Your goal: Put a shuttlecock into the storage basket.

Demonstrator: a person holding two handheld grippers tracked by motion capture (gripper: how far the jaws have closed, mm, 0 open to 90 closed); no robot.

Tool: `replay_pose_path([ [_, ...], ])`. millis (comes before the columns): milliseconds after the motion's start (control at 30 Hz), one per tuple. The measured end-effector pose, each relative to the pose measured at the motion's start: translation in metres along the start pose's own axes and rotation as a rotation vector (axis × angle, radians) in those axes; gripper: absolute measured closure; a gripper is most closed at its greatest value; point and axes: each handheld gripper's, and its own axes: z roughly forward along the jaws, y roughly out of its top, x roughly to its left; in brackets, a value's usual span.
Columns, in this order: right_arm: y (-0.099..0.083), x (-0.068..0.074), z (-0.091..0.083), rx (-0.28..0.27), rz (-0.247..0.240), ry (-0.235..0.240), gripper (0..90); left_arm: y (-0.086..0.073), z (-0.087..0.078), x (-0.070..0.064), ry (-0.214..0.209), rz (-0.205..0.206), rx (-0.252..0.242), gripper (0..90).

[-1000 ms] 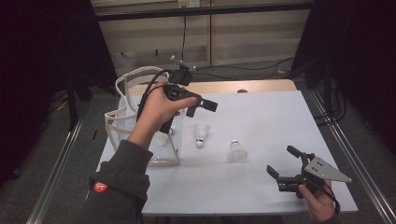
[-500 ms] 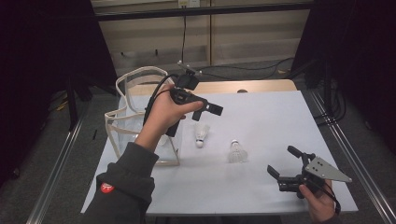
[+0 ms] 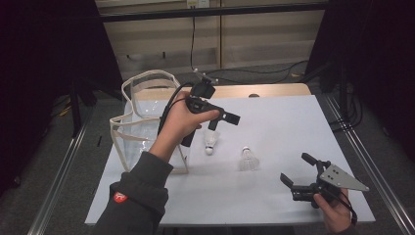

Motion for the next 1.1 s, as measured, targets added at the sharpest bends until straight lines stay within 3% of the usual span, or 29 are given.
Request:
replay_pose_path([
  [1100, 0.001, 0.001, 0.01, 0.005, -0.003, 0.019, 0.0, -0.015, 0.033, -0.001, 0.008, -0.006, 0.019, 12.3],
])
